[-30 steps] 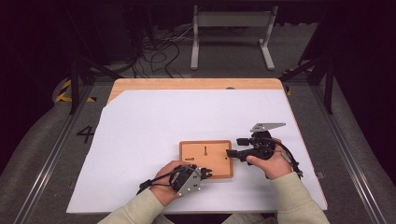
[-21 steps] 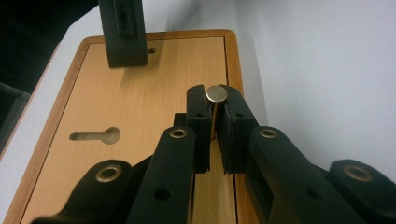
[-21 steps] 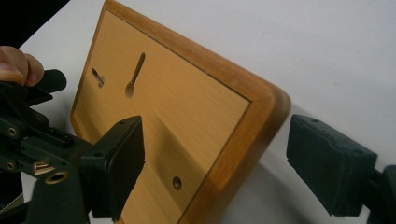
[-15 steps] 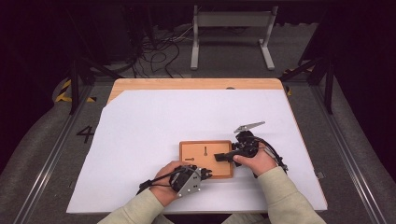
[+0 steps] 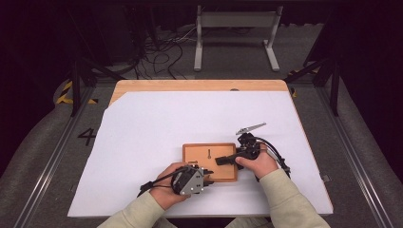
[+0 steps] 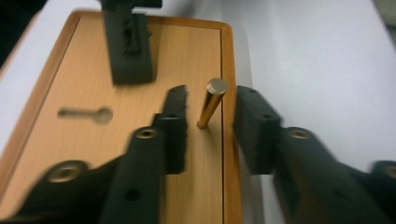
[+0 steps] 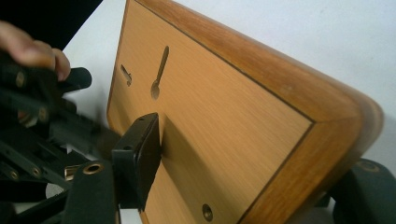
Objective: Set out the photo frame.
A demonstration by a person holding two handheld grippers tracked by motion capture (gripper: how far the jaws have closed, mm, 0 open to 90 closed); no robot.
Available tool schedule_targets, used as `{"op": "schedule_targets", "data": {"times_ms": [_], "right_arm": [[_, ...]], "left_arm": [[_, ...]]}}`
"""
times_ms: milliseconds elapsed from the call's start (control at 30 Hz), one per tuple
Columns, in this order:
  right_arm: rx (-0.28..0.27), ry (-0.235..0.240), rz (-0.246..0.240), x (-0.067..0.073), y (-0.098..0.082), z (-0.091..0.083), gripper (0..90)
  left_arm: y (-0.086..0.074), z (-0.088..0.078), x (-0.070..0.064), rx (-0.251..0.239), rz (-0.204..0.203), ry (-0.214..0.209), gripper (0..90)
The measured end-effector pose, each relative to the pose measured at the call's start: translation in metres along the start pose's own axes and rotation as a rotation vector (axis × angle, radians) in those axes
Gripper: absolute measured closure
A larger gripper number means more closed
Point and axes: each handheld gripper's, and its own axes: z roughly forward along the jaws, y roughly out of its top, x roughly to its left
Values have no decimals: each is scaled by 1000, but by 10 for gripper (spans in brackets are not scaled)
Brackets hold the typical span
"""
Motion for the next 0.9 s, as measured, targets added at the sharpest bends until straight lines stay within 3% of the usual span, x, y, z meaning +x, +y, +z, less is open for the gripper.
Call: {"op": "schedule_targets", "data": {"times_ms": [67, 167, 200, 267, 333, 467, 633, 667, 700, 733, 833, 900], "right_arm": [[-1, -2, -19, 2, 0, -2, 374], [-4, -7, -59, 7, -1, -6, 391], [-9, -9, -73, 8, -1, -6, 396], [-14, -16, -122, 12, -3, -10, 414], [-17, -28, -170, 17, -4, -13, 427], [-24, -59, -283, 30, -8, -18, 443], [-23, -99, -425, 44, -16, -25, 475], [-23, -99, -425, 44, -16, -25, 475], [-22, -118, -486, 50, -20, -28, 495], [-22, -125, -513, 53, -22, -29, 504], [-15, -130, -550, 58, -24, -31, 531], [1, -143, -615, 64, -28, -35, 554]], "left_arm": [[-4, -9, 4, -10, -51, 2, 555], [-11, -31, 11, -95, -149, 13, 528], [-15, -42, 14, -140, -212, 16, 522], [-22, -56, 18, -178, -273, 38, 512], [-31, -66, 21, -191, -322, 63, 502], [-54, -80, 30, -168, -414, 134, 503], [-72, -84, 35, -147, -490, 216, 461], [-72, -84, 35, -147, -490, 216, 459], [-76, -84, 36, -140, -505, 234, 459], [-80, -85, 36, -144, -529, 265, 459], [-84, -86, 37, -148, -546, 296, 459], [-88, -89, 37, -159, -561, 317, 458]]}}
